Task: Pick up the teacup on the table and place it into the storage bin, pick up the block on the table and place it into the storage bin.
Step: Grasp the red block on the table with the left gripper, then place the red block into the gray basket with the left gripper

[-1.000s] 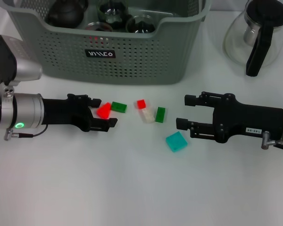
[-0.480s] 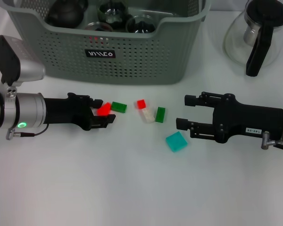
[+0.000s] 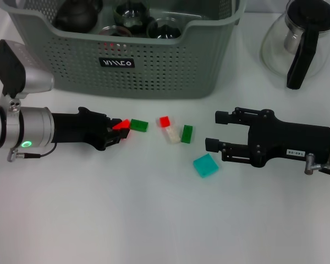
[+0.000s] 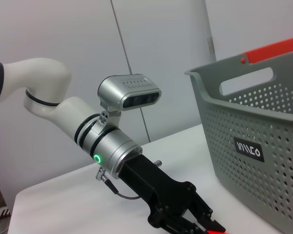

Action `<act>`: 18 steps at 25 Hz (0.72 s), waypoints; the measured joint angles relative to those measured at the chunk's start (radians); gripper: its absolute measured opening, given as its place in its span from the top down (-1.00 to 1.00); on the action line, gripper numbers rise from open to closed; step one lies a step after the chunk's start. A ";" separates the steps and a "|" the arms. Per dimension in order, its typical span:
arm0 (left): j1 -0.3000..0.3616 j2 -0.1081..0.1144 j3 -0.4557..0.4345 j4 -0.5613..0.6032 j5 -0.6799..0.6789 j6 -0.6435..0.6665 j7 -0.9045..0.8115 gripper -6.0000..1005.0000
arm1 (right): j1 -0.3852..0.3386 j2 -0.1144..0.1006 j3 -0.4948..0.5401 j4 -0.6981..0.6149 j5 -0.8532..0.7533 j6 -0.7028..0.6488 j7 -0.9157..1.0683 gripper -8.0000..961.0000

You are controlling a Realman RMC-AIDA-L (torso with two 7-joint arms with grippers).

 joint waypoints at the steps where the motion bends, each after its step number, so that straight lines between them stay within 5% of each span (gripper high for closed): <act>1: 0.000 0.001 0.000 0.000 0.000 0.002 -0.001 0.37 | 0.000 0.000 0.000 0.000 0.000 0.000 0.000 -0.55; 10: 0.007 0.018 -0.027 0.017 0.001 0.061 -0.041 0.46 | 0.000 0.000 0.000 0.000 0.000 -0.001 0.000 -0.55; 18: -0.011 0.092 -0.163 0.040 0.002 0.284 -0.241 0.44 | 0.004 0.000 0.000 0.000 0.000 0.000 0.000 -0.55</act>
